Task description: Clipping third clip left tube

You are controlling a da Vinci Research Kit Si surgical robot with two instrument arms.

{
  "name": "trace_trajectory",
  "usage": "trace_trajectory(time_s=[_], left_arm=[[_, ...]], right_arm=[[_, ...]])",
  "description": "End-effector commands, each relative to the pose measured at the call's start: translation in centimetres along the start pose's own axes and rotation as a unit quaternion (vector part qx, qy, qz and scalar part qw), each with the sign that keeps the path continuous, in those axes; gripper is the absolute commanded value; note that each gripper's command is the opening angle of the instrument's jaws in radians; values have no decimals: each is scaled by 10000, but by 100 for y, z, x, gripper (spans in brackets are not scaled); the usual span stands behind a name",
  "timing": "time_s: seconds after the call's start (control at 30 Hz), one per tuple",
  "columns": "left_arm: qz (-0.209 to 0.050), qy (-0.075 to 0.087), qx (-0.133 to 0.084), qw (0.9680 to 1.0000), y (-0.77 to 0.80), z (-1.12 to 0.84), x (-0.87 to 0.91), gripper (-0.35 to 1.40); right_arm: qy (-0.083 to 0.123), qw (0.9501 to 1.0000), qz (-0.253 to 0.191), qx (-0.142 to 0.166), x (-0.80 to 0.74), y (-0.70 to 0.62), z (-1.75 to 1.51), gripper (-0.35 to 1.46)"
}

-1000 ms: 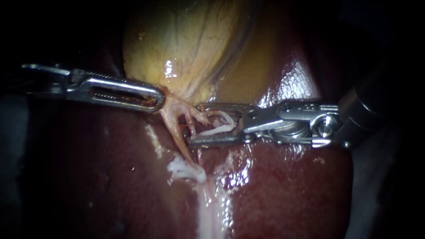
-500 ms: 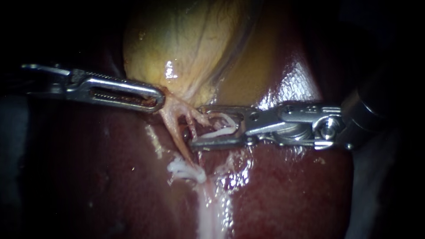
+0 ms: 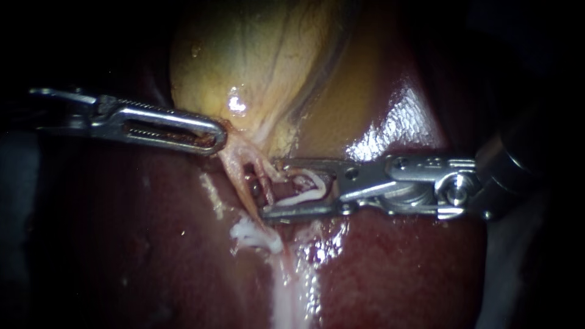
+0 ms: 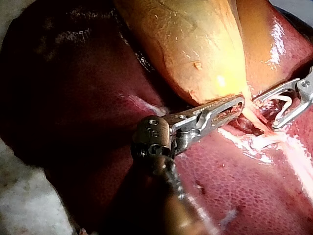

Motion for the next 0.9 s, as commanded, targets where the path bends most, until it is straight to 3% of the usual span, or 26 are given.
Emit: trace_trajectory(time_s=[0.03, 0.9], left_arm=[[0, -1, 0, 10000, 0, 0, 0, -35], [0, -4, -3, 10000, 0, -1, 0, -35]], right_arm=[[1, 10000, 4, -2, 0, -1, -1, 48], [103, 9996, 75, 240, 12, -27, -17, 48]])
